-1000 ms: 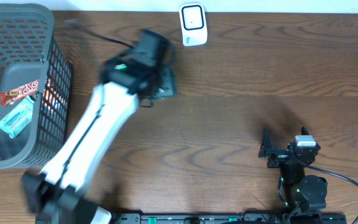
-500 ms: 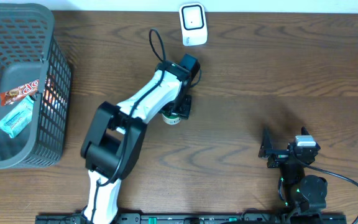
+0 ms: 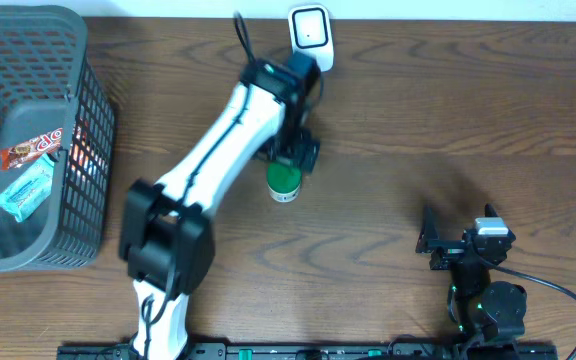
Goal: Scan the item barcode
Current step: 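Carry the jar to the scanner and set it on the table, then return the left gripper into the basket toward the mint-green wipes pack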
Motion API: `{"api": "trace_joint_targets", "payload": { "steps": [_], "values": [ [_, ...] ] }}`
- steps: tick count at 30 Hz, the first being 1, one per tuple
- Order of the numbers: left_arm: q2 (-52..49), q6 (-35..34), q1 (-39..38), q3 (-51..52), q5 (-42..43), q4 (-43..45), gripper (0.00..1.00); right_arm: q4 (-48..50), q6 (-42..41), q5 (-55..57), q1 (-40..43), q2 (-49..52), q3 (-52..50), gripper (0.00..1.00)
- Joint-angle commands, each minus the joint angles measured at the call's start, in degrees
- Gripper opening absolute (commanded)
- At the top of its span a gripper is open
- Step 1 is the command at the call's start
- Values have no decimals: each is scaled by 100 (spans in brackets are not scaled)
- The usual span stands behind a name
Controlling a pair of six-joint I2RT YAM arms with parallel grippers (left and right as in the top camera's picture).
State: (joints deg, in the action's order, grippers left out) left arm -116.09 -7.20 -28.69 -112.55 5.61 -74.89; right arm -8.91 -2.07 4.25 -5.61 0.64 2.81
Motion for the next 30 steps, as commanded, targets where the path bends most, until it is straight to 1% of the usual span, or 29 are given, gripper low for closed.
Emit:
{"api": "trace_joint_targets", "payload": {
  "steps": [1,4,7,10,13,15,18,21,23,26,30],
  "values": [
    [1010,173,297,-1172,-146,-295,98,11,85,-28,-50,-26,-31,99],
    [1578,170,734,-1569,-584,-258,98,9,87,-28,-50,-26,-31,99],
    [2072,-195,1506,-1580,-1021,-289,98,9,87,-28,-52,-26,-31,99],
    [2302,-804,2688,-1578,-1193,-520,98,9,85,-28,-50,-26,-31,99],
    [2282,-1576,4070,-1534,-1187,-715,98,9,87,-28,-50,-26,-31,99],
    [2194,-1950,4878,-1414,-1078,-802,98,9,87,-28,-50,-26,-31,99],
    [2050,-2448,5694,-1064,-765,-824,98,9,85,-28,-50,-26,-31,99],
    [1919,-3169,6164,-538,-756,-750,98,9,85,-28,-50,-26,-31,99],
    [1867,-3532,6349,-46,-758,-476,98,9,87,-28,-50,-26,-31,99],
    [1840,-3836,6459,802,-758,249,98,9,85,-28,-50,-26,-31,99],
    [1836,-4096,6437,2087,-756,1506,98,11,87,-28,-50,-26,-31,99]
  ]
}}
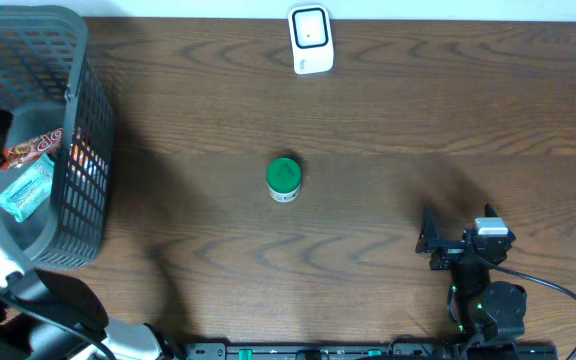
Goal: Scan the item barcode
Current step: 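Return the left gripper into the basket toward the mint-green wipes pack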
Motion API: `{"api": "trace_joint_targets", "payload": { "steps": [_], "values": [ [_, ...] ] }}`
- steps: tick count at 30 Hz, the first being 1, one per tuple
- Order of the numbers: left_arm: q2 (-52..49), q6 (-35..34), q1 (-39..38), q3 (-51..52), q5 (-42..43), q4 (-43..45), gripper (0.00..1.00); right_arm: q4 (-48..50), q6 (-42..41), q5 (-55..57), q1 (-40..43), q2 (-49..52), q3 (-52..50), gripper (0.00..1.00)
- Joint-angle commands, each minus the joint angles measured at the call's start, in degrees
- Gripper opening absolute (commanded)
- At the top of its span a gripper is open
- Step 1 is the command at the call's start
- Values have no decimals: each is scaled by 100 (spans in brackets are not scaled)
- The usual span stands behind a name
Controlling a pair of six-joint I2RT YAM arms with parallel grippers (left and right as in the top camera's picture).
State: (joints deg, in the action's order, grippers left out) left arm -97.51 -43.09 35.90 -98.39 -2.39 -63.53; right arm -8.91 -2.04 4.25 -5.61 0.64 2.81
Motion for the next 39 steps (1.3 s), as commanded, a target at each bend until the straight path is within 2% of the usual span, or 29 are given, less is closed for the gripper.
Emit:
{"api": "trace_joint_targets", "payload": {
  "steps": [1,5,13,22,29,30,32,34,39],
  "values": [
    [-22,-553,-24,964,44,678,98,11,85,-28,-50,-26,-31,99],
    [-24,-595,-24,2055,17,1963,98,11,83,-28,-50,-26,-31,99],
    [-35,-1034,-24,3185,-238,3436,98,9,85,-28,-50,-26,-31,99],
    [-328,-1213,-22,3587,-544,4306,98,9,85,-28,-50,-26,-31,99],
    [-1067,-1211,-24,3589,-560,4835,97,9,85,-28,-50,-26,-31,99],
    [-1123,-1211,-24,3589,-555,4848,86,9,83,-28,-50,-26,-31,99],
    [-1161,-1209,-22,3589,-531,4793,36,9,85,-28,-50,-26,-31,99],
    [-1047,-1062,-22,3587,-369,4736,8,9,83,-28,-50,-26,-31,99],
    [-280,-533,-22,3580,-190,4686,7,9,85,-28,-50,-26,-31,99]
  ]
}}
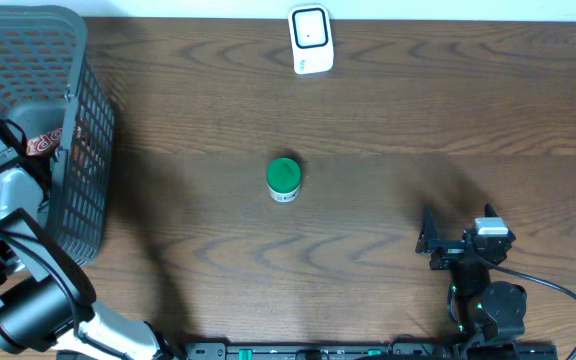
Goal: Scan the item barcode
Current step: 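Return the left gripper into the basket toward the mint-green wipes pack, then grasp the wipes pack, show it to the scanner, place it beside the jar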
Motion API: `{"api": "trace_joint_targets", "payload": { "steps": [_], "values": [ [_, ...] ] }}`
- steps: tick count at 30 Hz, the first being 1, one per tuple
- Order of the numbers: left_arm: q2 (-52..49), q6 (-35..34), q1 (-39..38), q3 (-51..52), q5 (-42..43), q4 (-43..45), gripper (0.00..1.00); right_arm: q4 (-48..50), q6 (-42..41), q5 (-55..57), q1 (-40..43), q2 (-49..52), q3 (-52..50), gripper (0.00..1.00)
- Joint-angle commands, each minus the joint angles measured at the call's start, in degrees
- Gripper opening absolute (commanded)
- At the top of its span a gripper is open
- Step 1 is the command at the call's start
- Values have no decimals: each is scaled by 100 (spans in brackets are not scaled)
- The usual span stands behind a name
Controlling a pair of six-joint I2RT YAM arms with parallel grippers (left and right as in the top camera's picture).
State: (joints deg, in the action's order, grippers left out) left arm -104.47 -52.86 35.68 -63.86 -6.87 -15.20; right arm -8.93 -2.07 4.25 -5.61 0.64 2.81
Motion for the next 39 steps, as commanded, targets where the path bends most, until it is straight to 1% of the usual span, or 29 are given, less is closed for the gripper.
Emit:
{"api": "trace_joint_targets", "payload": {
  "steps": [1,2,3,7,9,12,14,16,17,18,19,21,25,27,30,32,35,39],
  "values": [
    [664,553,0,125,258,-170,8,11,87,-28,-50,-26,-31,99],
    [973,656,0,120,258,-205,7,13,87,-28,-50,-26,-31,99],
    [1596,778,4,94,258,-264,7,13,85,-28,-50,-26,-31,99],
    [2922,807,4,61,262,-339,7,11,87,-28,-50,-26,-31,99],
    [3550,804,2,44,494,-330,7,13,85,-28,-50,-26,-31,99],
    [4321,809,-85,-68,1517,-310,7,11,87,-28,-50,-26,-31,99],
    [4485,839,-258,-201,2402,-334,7,13,85,-28,-50,-26,-31,99],
    [4542,848,-678,-208,3305,-313,8,11,87,-28,-50,-26,-31,99],
    [4527,898,-1005,-205,3571,-315,7,11,87,-28,-50,-26,-31,99],
    [4487,1008,-1331,-205,3657,-317,7,11,87,-28,-50,-26,-31,99],
    [4417,1182,-1818,-205,3641,-319,7,13,87,-28,-50,-26,-31,99],
    [4212,1423,-2793,-203,3390,-308,8,11,87,-28,-50,-26,-31,99],
    [3456,1886,-4996,-203,2218,-179,7,11,87,-28,-50,-26,-31,99],
    [2933,2118,-5934,-203,1639,-66,7,11,87,-28,-50,-26,-31,99],
    [1923,2310,-7040,-203,782,197,7,13,85,-28,-50,-26,-31,99],
    [1322,2337,-7444,-203,525,409,7,13,87,-28,-50,-26,-31,99],
    [431,2476,-7834,-203,463,778,7,13,85,-28,-50,-26,-31,99],
    [-435,2524,-7938,-203,455,1071,8,11,87,-28,-50,-26,-31,99]
  ]
}}
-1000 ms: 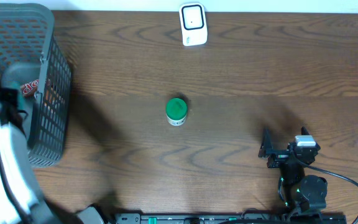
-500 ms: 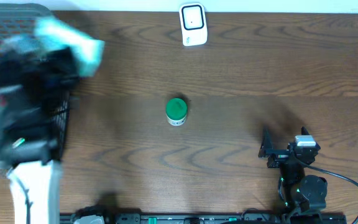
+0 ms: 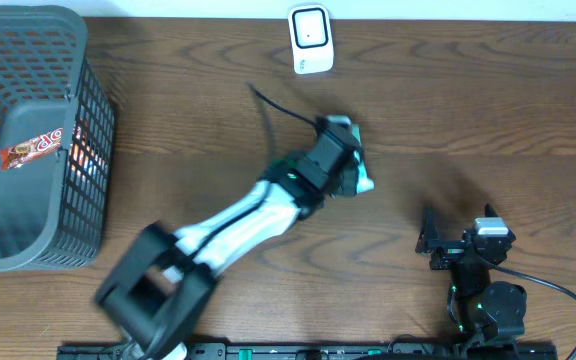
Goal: Scan the item barcode
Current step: 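Grasp the wipes pack, show it to the scanner, place it beside the jar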
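My left arm reaches across the table's middle, blurred. Its gripper (image 3: 356, 172) is shut on a light blue snack packet (image 3: 365, 183) that pokes out on its right side. The white barcode scanner (image 3: 309, 39) stands at the table's far edge, well beyond the gripper and a little to its left. My right gripper (image 3: 426, 240) rests near the front right, away from everything; its finger gap is too small to read. The arm covers the spot where a green-lidded can stood, and only a hint of green shows.
A dark mesh basket (image 3: 93, 150) fills the far left, with a red-brown snack bar (image 3: 30, 148) lying inside. A black cable (image 3: 273, 108) arcs up from the left arm toward the scanner. The right arm's base (image 3: 488, 305) sits at the front right.
The left arm was down in the basket at the far left. Now it is over the table's middle with the light blue packet in its gripper. The packet is gone from the basket.
First the left gripper was at the green can in the table's middle, near the scanner. Then the can stood alone and the arm was at the basket, then deeper inside it. Now the arm is over the middle holding the blue packet; the right arm stayed parked throughout.
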Motion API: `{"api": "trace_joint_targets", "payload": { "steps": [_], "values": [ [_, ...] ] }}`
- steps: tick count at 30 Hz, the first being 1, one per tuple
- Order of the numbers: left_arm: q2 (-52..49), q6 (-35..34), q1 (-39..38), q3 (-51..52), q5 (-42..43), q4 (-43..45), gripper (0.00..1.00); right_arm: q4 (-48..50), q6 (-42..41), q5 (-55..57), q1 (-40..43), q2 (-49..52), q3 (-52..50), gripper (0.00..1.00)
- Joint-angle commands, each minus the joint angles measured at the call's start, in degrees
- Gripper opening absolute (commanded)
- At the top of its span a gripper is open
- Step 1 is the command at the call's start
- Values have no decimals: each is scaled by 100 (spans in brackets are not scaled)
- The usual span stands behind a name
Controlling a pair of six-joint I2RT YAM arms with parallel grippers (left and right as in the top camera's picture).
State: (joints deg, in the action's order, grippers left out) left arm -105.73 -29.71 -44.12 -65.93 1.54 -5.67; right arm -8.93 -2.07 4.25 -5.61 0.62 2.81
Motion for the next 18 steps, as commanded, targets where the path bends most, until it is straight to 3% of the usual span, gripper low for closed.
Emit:
{"api": "trace_joint_targets", "payload": {
  "steps": [1,3,4,6,8,11,13,18],
  "values": [
    [-474,208,46,4,-422,144,8,13,87,-28,-50,-24,-31,99],
    [-682,212,59,4,-511,149,8,11,87,-28,-50,-24,-31,99],
    [-728,260,59,4,-560,151,15,13,85,-28,-50,-24,-31,99],
    [-673,463,70,-37,-566,144,44,11,85,-28,-50,-24,-31,99],
    [-450,708,79,-214,-557,-22,67,11,87,-28,-50,-24,-31,99],
    [140,1193,81,-758,-343,-586,85,11,85,-28,-50,-24,-31,99],
    [942,1628,101,-1515,-321,-1405,87,11,87,-28,-50,-24,-31,99],
    [2046,2050,511,-2295,-1141,-2406,93,11,85,-28,-50,-24,-31,99]
  ]
}}
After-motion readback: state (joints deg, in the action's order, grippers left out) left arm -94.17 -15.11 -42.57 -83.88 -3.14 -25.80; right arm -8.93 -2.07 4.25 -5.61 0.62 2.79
